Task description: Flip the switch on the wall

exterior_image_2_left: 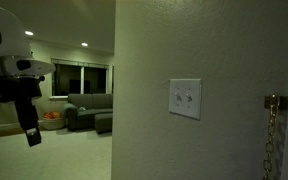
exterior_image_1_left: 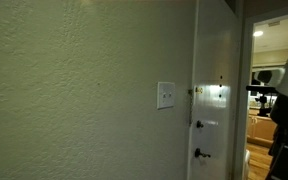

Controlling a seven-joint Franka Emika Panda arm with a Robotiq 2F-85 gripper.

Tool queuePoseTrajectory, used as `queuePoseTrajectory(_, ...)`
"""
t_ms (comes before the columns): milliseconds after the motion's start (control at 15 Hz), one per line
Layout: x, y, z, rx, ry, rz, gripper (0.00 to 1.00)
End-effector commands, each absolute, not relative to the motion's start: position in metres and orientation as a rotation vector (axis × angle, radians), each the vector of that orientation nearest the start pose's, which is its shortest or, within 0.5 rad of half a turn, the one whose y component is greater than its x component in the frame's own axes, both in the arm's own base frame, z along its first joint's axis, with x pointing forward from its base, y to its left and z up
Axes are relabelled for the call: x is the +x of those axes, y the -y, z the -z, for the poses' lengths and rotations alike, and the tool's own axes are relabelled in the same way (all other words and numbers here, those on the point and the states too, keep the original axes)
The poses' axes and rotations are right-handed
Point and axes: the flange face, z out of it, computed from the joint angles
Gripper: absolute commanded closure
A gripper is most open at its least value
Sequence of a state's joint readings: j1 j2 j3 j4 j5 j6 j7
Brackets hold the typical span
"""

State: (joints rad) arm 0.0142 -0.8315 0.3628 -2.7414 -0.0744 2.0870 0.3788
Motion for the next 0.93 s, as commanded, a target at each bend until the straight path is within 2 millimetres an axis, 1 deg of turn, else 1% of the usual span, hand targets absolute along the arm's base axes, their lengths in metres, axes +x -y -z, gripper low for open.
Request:
queuePoseTrajectory(0, 0.318, -0.098, -0.460, -3.361, -0.109, 0.384, 0.00)
queuePoseTrajectory(200, 0.332, -0.083, -0.468, -3.333, -0.114, 0.373, 0.00)
queuePoseTrajectory(400, 0.352, -0.066, -0.473, -3.311, -0.085, 0.376, 0.00)
queuePoseTrajectory(667, 0.385, -0.045, -0.471, -3.319, 0.008, 0.339, 0.00)
queuePoseTrajectory(867, 0.410, -0.032, -0.466, -3.322, 0.033, 0.291, 0.00)
